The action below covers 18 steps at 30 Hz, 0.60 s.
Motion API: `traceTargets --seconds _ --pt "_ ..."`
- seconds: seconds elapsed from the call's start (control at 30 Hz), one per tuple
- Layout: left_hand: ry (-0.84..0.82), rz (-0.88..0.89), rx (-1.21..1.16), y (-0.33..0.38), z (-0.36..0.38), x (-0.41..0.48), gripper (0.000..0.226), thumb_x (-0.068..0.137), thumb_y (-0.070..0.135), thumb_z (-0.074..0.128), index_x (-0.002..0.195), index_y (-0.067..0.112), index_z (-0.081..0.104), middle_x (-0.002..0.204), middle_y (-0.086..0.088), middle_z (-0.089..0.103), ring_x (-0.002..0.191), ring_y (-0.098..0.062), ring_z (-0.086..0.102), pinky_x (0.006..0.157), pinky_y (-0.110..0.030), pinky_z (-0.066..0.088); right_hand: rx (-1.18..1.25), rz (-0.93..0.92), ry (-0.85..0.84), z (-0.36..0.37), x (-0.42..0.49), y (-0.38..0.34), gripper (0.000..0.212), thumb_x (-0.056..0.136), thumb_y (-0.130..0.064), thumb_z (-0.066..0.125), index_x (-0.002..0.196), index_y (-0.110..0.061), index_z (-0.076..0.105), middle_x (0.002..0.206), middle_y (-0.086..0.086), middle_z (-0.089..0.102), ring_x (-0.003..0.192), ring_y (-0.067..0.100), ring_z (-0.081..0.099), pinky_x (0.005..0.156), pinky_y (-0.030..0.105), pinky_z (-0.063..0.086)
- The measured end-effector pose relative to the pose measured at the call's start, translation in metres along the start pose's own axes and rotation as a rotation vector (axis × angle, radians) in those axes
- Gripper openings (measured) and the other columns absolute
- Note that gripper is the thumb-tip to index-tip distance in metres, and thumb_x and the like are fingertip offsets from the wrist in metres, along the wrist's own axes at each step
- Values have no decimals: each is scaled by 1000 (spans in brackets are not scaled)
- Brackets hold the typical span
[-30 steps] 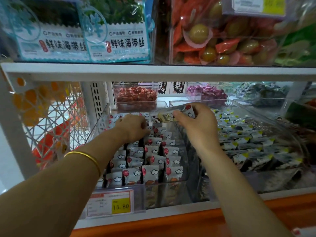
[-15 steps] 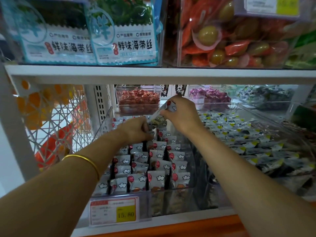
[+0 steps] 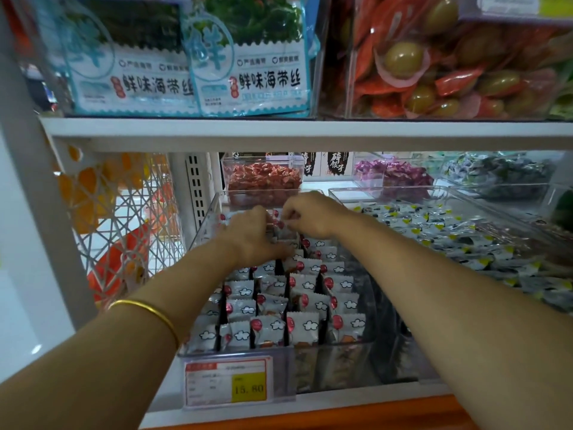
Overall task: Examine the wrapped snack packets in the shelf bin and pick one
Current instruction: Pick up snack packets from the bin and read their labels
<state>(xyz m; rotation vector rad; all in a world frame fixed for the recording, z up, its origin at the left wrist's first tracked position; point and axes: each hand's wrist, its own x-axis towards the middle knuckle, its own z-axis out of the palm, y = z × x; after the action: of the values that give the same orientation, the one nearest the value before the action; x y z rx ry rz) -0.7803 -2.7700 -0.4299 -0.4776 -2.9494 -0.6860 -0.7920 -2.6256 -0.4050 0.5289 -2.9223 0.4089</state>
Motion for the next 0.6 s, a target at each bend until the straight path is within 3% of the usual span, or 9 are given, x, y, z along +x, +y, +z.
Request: traceTargets --seconds 0.1,0.17,0.3,0.4,0.5,0.6 --pt "-73 17 112 0 -1 -5 42 83 50 59 102 13 55 101 -7 59 95 -25 56 86 -42 47 -220 11 -166 4 1 -3 42 90 -6 44 124 -25 58 133 11 50 114 29 50 89 37 41" --pt "-107 9 191 0 -2 -6 45 87 54 50 110 16 52 115 -7 54 112 -29 49 97 -50 39 -200 26 -174 2 1 -2 47 89 -2 43 125 -27 57 137 11 46 117 29 49 95 39 41" --pt "-191 -22 379 -5 1 -9 61 91 59 29 137 19 33 151 -4 26 141 -27 18 111 -59 13 -17 26 -56 -3 -2 -4 39 88 5 42 112 -14 66 127 9 59 113 24 55 95 38 45" --pt "-201 -23 368 -7 4 -11 66 93 58 23 148 22 15 159 -2 1 145 -23 -1 112 -57 2 39 37 -9 -5 -1 -5 36 89 8 42 110 -8 66 122 11 61 109 25 57 84 31 44" --pt "-160 9 343 -7 4 -15 63 93 58 21 146 25 18 158 1 6 145 -21 1 111 -58 0 53 56 57 -3 3 -4 33 90 7 41 106 -8 66 116 12 63 102 25 58 78 29 43" --pt "-161 30 368 -9 3 -17 63 93 59 18 145 23 21 157 0 9 145 -22 3 112 -60 1 13 70 146 0 11 -4 27 92 1 45 104 -10 66 116 11 62 103 25 58 84 31 44"
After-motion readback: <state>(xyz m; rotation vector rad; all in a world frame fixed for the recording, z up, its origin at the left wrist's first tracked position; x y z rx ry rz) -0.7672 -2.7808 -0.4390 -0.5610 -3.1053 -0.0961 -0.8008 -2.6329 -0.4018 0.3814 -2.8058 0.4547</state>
